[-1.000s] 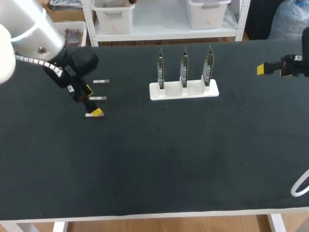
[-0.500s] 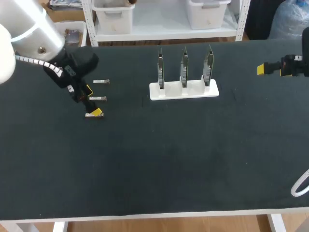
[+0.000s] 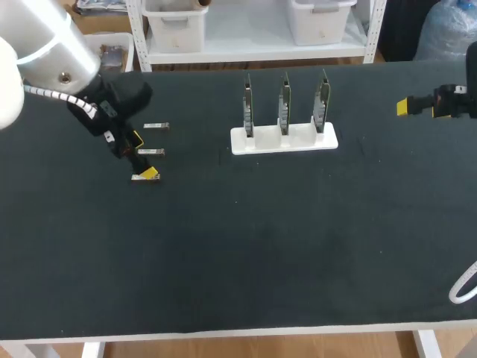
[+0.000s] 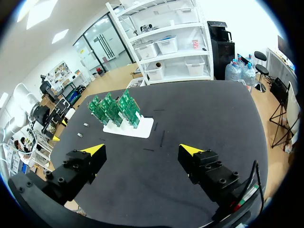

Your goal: Pick up the optical module with the left hand, and insert it into the network port with the right hand.

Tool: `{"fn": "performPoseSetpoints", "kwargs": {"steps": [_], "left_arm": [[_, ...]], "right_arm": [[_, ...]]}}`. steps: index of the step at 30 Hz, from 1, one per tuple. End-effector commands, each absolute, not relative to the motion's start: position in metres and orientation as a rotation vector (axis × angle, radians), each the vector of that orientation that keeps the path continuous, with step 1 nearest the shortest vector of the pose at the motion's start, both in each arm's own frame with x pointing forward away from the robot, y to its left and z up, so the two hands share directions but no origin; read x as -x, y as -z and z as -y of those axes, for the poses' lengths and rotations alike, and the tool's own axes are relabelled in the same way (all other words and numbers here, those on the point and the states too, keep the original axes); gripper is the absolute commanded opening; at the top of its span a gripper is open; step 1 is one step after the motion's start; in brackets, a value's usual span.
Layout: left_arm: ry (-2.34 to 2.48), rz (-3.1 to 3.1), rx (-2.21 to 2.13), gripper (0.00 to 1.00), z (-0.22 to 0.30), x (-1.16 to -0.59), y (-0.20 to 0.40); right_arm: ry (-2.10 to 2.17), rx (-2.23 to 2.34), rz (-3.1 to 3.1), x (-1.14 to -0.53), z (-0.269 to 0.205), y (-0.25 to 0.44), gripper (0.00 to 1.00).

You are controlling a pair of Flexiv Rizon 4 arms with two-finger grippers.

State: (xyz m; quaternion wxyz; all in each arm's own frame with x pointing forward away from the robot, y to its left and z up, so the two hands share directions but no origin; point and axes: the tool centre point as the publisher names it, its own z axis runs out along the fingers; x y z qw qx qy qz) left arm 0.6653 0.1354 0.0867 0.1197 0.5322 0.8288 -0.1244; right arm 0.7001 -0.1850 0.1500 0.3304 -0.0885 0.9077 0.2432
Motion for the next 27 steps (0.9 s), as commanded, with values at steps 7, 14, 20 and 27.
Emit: {"fn": "performPoseSetpoints", "kwargs": {"steps": [7, 14, 20, 27], "left_arm": [[0.362, -2.425, -1.557, 1.00, -0.135, -0.666, -0.086], [0.200, -2.511, -1.661, 1.00, -0.139, -0.665, -0.077], [0.128, -2.523, -1.765, 1.00, -0.139, -0.663, -0.065], [0.064, -2.485, -1.759, 1.00, -0.151, -0.668, -0.062]], "right_arm": [[-0.636, 0.231, -2.374, -0.700, 0.185, -0.150, 1.00], [-0.636, 0.231, -2.374, -0.700, 0.185, -0.150, 1.00], [-0.636, 0.231, -2.374, -0.700, 0.185, -0.150, 1.00], [-0.636, 0.231, -2.374, -0.700, 0.185, -0.150, 1.00]]}}
